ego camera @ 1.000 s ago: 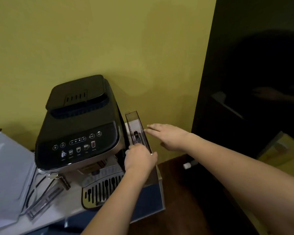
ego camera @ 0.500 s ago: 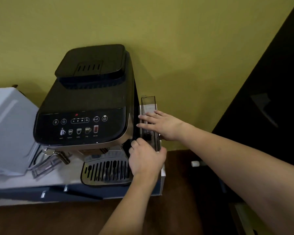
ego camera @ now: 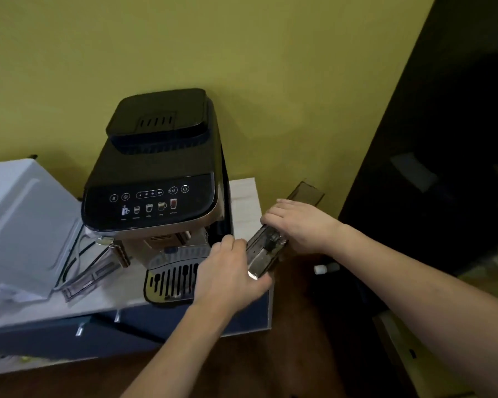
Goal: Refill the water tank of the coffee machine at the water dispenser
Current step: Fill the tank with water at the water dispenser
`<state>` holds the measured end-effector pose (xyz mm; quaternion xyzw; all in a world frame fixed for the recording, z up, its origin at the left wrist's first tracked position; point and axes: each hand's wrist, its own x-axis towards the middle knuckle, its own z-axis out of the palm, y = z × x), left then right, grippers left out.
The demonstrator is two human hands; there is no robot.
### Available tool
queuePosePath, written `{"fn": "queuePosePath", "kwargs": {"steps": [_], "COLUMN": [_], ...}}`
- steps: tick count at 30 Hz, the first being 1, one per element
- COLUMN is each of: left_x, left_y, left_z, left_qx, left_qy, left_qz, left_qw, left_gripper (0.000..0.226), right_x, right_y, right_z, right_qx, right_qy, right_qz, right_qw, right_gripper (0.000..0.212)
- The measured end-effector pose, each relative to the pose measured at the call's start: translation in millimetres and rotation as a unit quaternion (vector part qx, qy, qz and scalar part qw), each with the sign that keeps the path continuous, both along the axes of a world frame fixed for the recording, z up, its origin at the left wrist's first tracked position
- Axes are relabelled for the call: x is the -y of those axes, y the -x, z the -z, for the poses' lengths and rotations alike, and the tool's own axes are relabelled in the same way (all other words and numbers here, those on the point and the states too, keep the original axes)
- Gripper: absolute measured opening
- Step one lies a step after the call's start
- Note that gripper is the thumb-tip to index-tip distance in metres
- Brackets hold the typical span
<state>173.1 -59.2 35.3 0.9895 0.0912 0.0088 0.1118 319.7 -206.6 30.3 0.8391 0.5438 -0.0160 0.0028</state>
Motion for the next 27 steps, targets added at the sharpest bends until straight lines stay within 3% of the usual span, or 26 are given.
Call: {"fn": "queuePosePath", "kwargs": {"steps": [4,13,19,27], "left_x": [-2.6,42.3,91.7,208.5], "left_y": [14.3,60.9,101.7,158.0], "left_z": [-16.2,-15.1,-7.5,1.4], "left_qx": [-0.012,0.066,0.080,0.127], "left_qy": [-0.009,-0.018,-0.020,0.001], "left_qz": [0.085,0.211,0.251,0.207], "left_qw": [0.996,0.975,0.964,0.970], "left_gripper": [0.070,0.067,0.069,0.069], "right_x": [20.2,92.5,151.5,266.5], "right_y": [42.2,146.0,197.3,230.9], "right_z": [-13.0,-12.4,-1.5,3.2], "right_qx": [-0.025,-0.040,-0.056,-0.070], "right_qy": [0.016,-0.030,-0.041,-0.103], "right_qz": [0.101,0.296,0.326,0.317], "right_qw": [0.994,0.954,0.943,0.940], "right_gripper": [0.085,0.084,0.085,0.081]}}
